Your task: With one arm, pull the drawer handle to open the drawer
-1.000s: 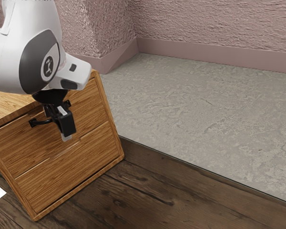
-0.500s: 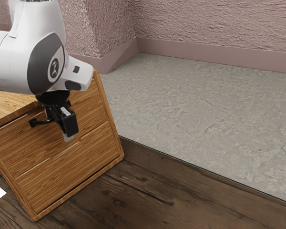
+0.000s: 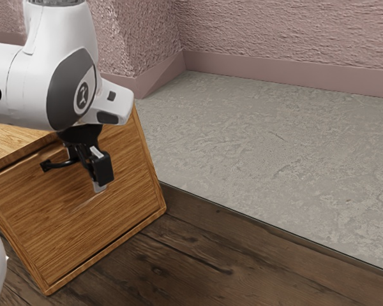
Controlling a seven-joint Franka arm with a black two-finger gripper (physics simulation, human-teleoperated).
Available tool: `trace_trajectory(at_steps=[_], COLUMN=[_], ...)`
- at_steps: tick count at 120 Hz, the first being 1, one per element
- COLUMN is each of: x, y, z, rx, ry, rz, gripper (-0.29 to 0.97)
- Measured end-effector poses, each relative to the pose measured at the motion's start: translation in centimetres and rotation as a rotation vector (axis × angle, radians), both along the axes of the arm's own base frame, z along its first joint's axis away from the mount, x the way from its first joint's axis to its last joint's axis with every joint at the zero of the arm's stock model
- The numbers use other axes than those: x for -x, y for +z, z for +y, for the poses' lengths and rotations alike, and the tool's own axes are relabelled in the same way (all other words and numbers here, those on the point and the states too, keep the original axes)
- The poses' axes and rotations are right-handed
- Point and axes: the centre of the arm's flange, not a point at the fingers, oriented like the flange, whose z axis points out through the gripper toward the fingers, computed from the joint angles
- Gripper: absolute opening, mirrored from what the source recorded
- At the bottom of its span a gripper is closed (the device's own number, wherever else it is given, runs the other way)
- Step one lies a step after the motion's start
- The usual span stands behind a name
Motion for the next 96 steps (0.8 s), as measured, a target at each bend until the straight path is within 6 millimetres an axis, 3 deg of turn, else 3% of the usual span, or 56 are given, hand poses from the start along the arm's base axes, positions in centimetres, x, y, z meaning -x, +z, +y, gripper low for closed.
trace_trajectory(at_steps=[79,96], x=[-0.8,-0.4], y=[-1.4,-1.2], z=[-5.5,-6.3], rx=[-0.009,-0.01], ry=[-0.021,-0.011], rz=[0.002,0.006], gripper=[0.69,0.63])
